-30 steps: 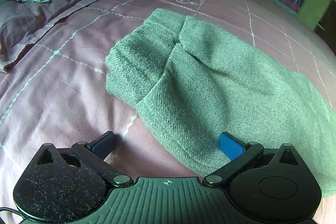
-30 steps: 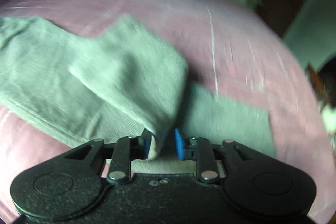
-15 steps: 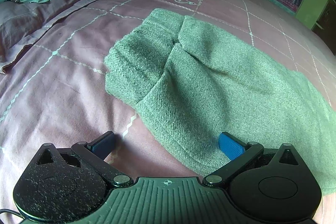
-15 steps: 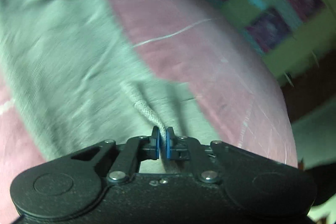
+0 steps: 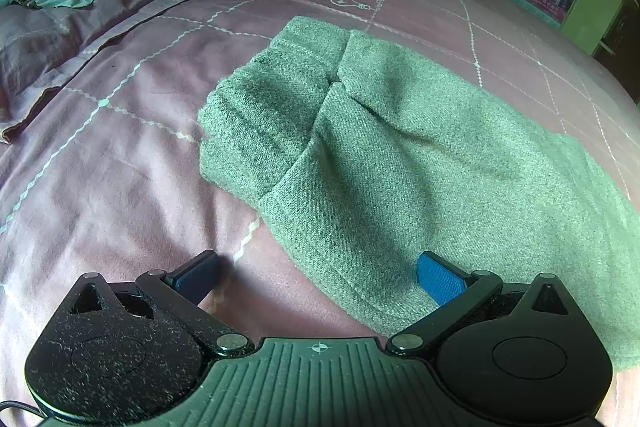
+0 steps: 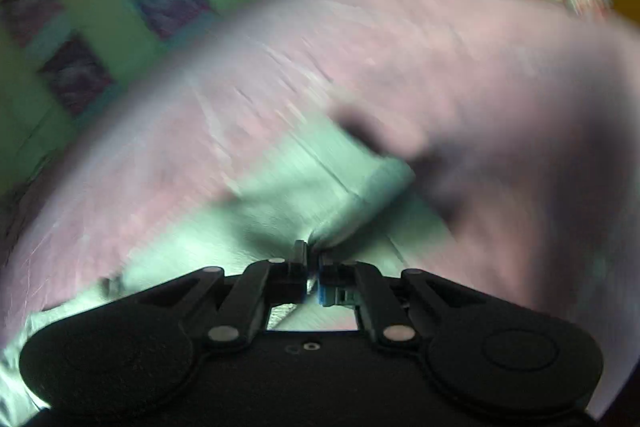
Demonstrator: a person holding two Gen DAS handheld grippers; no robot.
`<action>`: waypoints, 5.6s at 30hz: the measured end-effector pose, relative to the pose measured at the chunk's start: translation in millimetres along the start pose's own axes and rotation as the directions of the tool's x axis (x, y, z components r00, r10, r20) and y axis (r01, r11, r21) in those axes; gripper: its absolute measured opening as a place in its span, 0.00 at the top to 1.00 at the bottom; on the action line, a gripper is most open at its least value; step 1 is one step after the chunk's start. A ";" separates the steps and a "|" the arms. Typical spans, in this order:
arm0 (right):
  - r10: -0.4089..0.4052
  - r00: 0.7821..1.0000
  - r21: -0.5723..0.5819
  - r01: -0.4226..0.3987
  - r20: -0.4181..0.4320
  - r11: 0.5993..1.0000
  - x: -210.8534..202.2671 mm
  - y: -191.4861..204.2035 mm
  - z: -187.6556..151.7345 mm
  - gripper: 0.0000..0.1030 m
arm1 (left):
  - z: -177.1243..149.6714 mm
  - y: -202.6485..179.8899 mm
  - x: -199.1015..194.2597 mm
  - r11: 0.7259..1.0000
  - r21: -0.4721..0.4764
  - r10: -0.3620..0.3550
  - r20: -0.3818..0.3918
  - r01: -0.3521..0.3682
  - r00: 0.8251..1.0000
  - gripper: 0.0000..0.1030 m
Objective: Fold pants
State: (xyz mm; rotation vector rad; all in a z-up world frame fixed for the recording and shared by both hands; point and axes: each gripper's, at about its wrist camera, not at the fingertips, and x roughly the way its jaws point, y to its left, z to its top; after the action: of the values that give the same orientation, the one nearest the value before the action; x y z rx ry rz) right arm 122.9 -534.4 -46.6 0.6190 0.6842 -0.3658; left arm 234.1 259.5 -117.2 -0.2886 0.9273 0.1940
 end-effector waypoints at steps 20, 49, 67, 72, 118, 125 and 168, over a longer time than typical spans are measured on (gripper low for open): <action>0.144 0.984 -0.194 -0.121 0.109 0.973 -28.4 56.5 -9.2 0.80 | 0.3 40.3 -39.9 0.971 -0.238 0.051 0.189 -0.004 0.981 0.00; 0.448 0.500 -0.362 -0.860 -0.741 0.360 201.1 425.6 -99.9 0.69 | 5.4 61.5 -7.8 0.933 -0.302 -0.124 0.236 0.194 0.964 0.48; 0.339 0.692 -0.540 -0.714 -0.637 0.445 206.2 448.7 -131.2 0.89 | 6.5 69.0 -18.8 0.958 -0.259 -0.069 0.215 0.125 0.974 0.29; 0.470 0.753 -0.580 -0.656 -0.460 0.483 142.5 402.2 -103.2 0.83 | 3.7 42.8 -63.8 0.988 -0.134 -0.031 0.331 0.080 0.943 0.29; 0.437 0.779 -0.576 -0.626 -0.449 0.525 143.4 454.6 -192.0 0.64 | 74.9 -106.3 39.5 0.945 0.328 -0.032 0.138 -0.015 0.990 0.18; 0.369 0.790 -0.587 -0.611 -0.489 0.531 145.8 441.4 -175.4 0.49 | 47.5 -102.5 11.3 0.926 0.377 -0.043 0.177 -0.027 0.983 0.18; 0.156 0.985 0.172 -0.166 0.071 0.971 -14.0 -49.9 8.0 0.91 | -16.8 -49.9 -31.0 0.983 0.179 -0.039 0.075 0.025 0.996 0.17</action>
State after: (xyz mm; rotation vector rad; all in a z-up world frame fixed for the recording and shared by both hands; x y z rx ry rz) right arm 91.4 -576.0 -52.4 0.8253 0.5456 -0.2935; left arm 217.5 205.6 -93.6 -0.1291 0.8553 0.0909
